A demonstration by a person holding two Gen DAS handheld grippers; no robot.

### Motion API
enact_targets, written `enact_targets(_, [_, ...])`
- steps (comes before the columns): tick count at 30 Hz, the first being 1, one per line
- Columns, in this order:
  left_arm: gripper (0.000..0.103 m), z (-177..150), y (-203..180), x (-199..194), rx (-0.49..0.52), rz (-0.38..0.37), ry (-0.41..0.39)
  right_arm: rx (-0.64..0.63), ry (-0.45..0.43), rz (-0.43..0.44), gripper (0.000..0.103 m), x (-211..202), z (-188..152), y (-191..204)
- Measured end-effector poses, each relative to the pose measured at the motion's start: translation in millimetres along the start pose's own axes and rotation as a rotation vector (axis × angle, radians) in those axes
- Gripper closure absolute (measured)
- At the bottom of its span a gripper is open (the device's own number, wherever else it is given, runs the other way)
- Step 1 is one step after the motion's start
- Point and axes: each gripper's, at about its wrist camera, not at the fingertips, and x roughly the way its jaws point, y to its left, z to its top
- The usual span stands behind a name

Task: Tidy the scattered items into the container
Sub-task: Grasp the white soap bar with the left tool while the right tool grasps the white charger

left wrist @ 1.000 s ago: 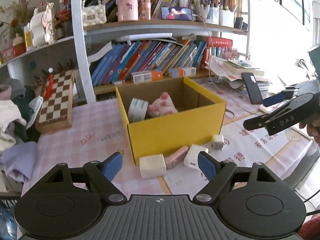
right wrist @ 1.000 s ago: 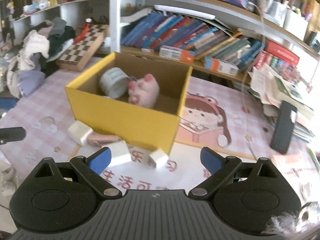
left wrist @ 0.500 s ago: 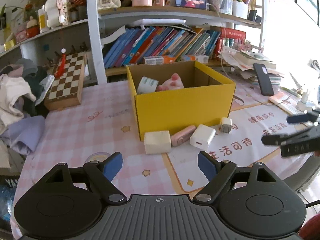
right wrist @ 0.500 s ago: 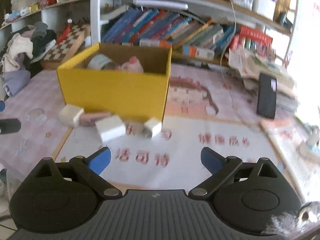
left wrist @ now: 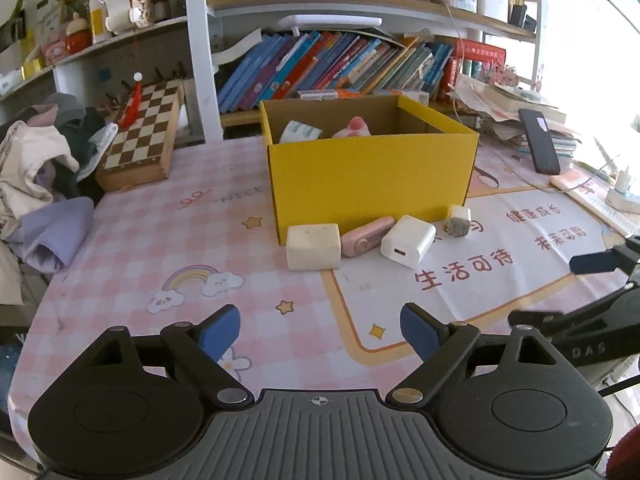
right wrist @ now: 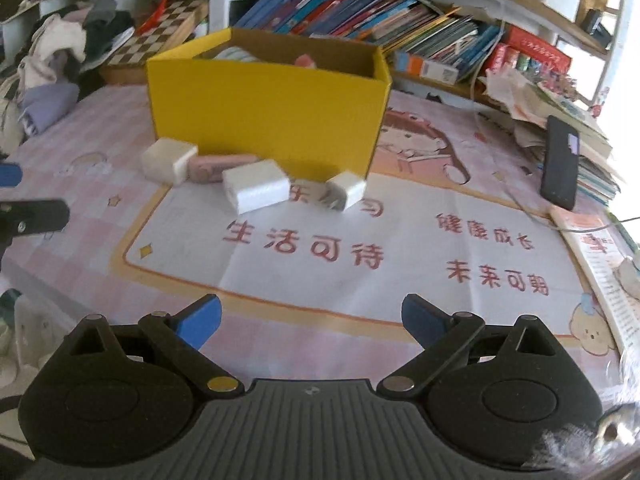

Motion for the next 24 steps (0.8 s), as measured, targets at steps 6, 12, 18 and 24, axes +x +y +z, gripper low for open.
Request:
enact_targets(6, [0.013, 1, -2, 8, 0.008, -0.009, 0.013, -0.034, 0.020, 0.032, 0.006, 4, 2, 4])
enact_targets(12, [0.014, 7, -4, 16, 0.027, -0.018, 0.011, -0.029, 0.018, 0.035, 0.006, 10, 11, -1])
enact_targets(18, [0.014, 13, -4, 23, 0.031, -0.029, 0.001, -0.024, 0.015, 0.038, 0.008, 15, 19, -5])
enact_targets(24, [0.015, 15, -5, 33, 0.035, -0.048, 0.008, -0.031, 0.024, 0.044, 0.018, 22, 27, -8])
